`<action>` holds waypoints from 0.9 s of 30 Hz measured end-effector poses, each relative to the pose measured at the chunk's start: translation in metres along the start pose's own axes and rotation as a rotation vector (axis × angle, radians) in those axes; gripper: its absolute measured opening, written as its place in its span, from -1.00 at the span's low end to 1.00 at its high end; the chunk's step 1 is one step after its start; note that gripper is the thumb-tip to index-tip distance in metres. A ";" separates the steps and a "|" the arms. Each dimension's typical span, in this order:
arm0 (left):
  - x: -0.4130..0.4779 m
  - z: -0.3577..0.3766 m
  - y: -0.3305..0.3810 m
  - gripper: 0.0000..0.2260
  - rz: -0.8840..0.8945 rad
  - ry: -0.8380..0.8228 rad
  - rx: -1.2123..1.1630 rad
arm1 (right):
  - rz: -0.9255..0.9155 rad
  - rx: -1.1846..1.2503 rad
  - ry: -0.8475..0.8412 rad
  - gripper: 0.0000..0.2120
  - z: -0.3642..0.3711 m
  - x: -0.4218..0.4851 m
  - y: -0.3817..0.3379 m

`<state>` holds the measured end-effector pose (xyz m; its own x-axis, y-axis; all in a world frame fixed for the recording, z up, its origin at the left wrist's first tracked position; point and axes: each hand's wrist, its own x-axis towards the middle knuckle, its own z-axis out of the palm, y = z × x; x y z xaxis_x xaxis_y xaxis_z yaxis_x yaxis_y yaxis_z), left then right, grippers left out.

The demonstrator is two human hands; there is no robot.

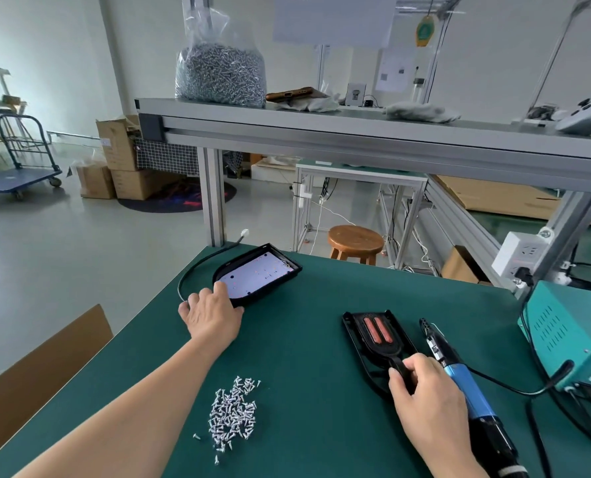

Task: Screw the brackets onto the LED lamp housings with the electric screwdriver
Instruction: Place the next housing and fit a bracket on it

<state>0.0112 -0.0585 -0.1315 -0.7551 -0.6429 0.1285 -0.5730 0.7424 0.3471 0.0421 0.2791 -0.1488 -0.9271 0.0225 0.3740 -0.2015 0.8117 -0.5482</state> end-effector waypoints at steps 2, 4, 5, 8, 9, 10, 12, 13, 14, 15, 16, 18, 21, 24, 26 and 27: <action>-0.003 0.003 0.002 -0.77 0.029 0.017 -0.045 | -0.005 0.021 0.020 -0.84 0.001 0.001 0.001; -0.006 0.006 0.006 -0.85 0.074 0.028 -0.052 | -0.011 0.063 0.065 -0.85 0.003 0.001 0.002; -0.007 0.007 0.010 -0.87 0.101 0.026 -0.053 | -0.012 0.089 0.093 -0.85 0.003 0.001 0.002; -0.018 0.007 0.031 -0.89 0.192 0.024 -0.094 | -0.024 0.180 0.185 -0.84 0.001 0.001 0.001; -0.023 0.006 0.041 -0.89 0.225 0.022 -0.111 | -0.036 0.210 0.215 -0.85 0.000 0.001 0.001; -0.030 0.005 0.051 -0.89 0.261 0.016 -0.118 | -0.046 0.239 0.244 -0.86 0.000 0.001 0.001; -0.047 0.001 0.071 -0.90 0.334 0.002 -0.095 | -0.051 0.302 0.285 -0.88 0.000 0.003 0.002; -0.057 -0.001 0.082 -0.90 0.369 -0.001 -0.070 | -0.045 0.335 0.293 -0.89 0.000 0.003 0.002; -0.068 -0.003 0.092 -0.89 0.403 -0.001 -0.040 | -0.034 0.368 0.294 -0.90 0.000 0.004 0.002; -0.080 -0.005 0.102 -0.87 0.438 0.002 -0.012 | -0.018 0.400 0.290 -0.91 -0.001 0.004 0.002; -0.093 -0.005 0.112 -0.84 0.476 0.010 0.008 | -0.001 0.428 0.287 -0.92 -0.002 0.004 0.001; -0.120 -0.005 0.129 -0.81 0.537 0.014 0.010 | 0.023 0.464 0.286 -0.92 -0.002 0.003 0.001; -0.159 0.000 0.142 -0.85 0.586 -0.020 -0.055 | 0.039 0.494 0.278 -0.92 -0.002 0.004 0.002; -0.191 0.008 0.142 -0.88 0.609 -0.069 -0.123 | 0.101 0.516 0.281 -0.88 0.000 0.008 0.004; -0.207 0.015 0.138 -0.88 0.614 -0.102 -0.175 | 0.132 0.526 0.291 -0.87 -0.001 0.008 0.004; -0.214 0.018 0.135 -0.87 0.617 -0.124 -0.200 | 0.130 0.515 0.289 -0.88 -0.002 0.008 0.004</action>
<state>0.0898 0.1826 -0.1285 -0.9638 -0.0753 0.2558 0.0380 0.9106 0.4114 0.0350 0.2836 -0.1461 -0.8458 0.3187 0.4279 -0.2862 0.4060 -0.8679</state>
